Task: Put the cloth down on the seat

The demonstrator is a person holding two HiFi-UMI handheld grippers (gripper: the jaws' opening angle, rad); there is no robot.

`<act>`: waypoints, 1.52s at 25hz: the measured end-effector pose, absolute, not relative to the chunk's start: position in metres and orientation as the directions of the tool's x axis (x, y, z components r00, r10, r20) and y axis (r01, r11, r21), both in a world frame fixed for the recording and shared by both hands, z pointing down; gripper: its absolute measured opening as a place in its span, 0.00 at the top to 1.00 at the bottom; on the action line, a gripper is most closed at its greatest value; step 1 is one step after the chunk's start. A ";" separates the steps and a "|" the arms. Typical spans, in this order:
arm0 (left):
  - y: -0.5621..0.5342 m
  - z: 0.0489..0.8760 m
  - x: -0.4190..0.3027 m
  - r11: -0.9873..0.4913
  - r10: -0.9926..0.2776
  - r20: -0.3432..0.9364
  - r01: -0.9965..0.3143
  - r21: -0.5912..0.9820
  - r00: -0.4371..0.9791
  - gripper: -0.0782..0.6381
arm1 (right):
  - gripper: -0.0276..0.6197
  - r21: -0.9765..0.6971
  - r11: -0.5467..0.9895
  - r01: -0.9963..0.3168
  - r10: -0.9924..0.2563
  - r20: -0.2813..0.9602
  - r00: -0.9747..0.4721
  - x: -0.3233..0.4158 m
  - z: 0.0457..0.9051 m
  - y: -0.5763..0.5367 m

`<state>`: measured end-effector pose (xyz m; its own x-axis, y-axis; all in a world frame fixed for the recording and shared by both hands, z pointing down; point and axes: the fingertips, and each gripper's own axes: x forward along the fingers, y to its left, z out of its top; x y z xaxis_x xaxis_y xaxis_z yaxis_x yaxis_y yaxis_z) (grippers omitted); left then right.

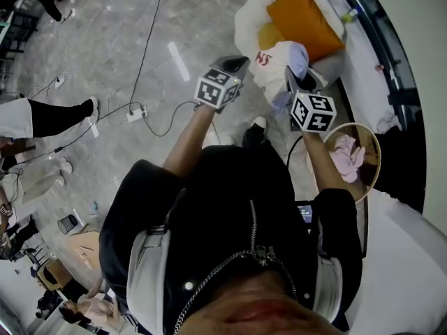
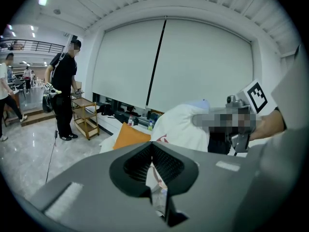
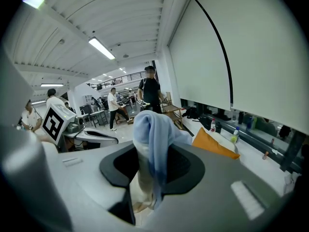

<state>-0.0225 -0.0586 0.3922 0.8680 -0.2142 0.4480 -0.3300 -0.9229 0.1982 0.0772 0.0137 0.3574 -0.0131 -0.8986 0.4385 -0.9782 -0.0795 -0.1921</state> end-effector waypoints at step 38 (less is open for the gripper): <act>-0.110 0.398 0.116 -0.926 -0.205 0.512 -0.334 0.174 0.834 0.88 | 0.77 -0.278 -0.084 -0.957 -0.898 0.437 -0.048 0.221 0.386 -0.044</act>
<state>0.1161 -0.1101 0.3979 0.8340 -0.2048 0.5123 -0.3343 -0.9263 0.1740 0.2207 -0.0444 0.3858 -0.0484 -0.8982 0.4368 -0.9568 -0.0838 -0.2783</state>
